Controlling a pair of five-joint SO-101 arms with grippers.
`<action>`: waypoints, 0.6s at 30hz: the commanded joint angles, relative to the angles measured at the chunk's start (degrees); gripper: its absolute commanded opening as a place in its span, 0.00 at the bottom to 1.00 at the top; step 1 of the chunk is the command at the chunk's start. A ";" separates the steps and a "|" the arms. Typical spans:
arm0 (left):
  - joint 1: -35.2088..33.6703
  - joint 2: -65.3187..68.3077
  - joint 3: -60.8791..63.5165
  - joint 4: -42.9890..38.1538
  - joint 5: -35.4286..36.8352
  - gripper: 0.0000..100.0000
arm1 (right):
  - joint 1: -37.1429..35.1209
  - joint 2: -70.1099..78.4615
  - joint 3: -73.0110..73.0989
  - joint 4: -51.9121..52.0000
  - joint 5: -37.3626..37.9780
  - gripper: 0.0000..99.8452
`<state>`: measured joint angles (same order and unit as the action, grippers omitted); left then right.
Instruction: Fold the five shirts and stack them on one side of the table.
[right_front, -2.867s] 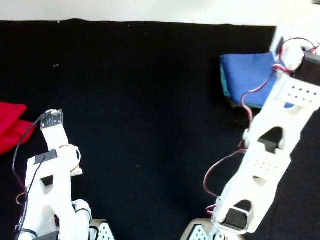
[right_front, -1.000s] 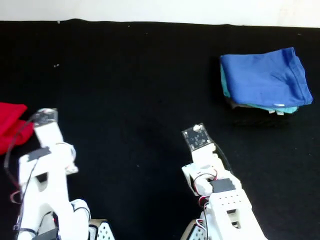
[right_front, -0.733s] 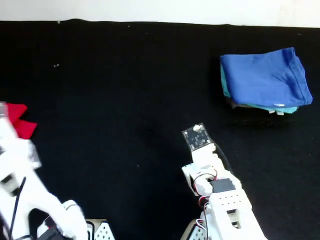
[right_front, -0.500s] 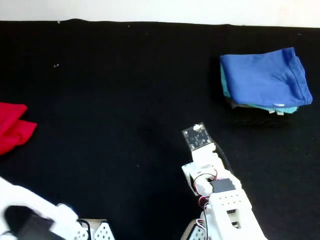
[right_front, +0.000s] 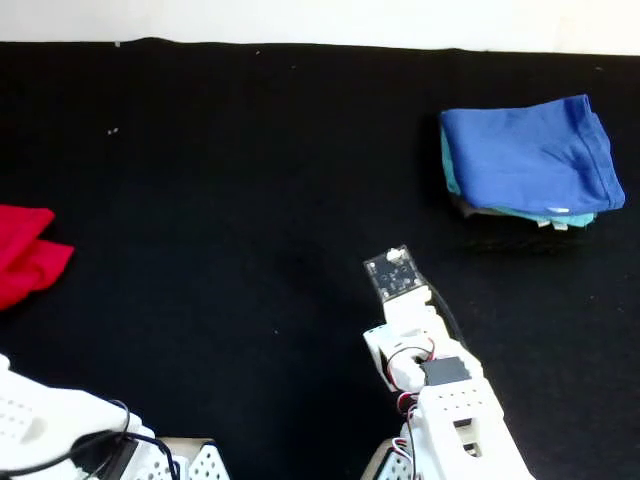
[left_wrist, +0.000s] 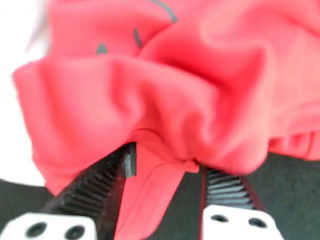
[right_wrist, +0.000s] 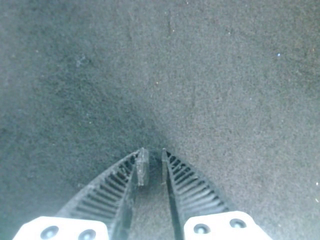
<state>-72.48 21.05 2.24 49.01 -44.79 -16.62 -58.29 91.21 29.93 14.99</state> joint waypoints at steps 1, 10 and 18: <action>1.19 3.56 -4.88 -0.79 -0.35 0.21 | 0.13 -0.40 0.13 -1.01 0.70 0.06; 1.45 6.55 -8.31 -0.35 -0.26 0.02 | 0.13 -0.40 0.13 -1.01 0.70 0.06; 5.76 -0.92 -8.57 8.97 6.68 0.01 | 0.13 -0.40 0.13 -1.01 0.70 0.06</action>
<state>-69.93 26.42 -4.09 52.62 -42.68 -16.62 -58.29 91.21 29.93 14.99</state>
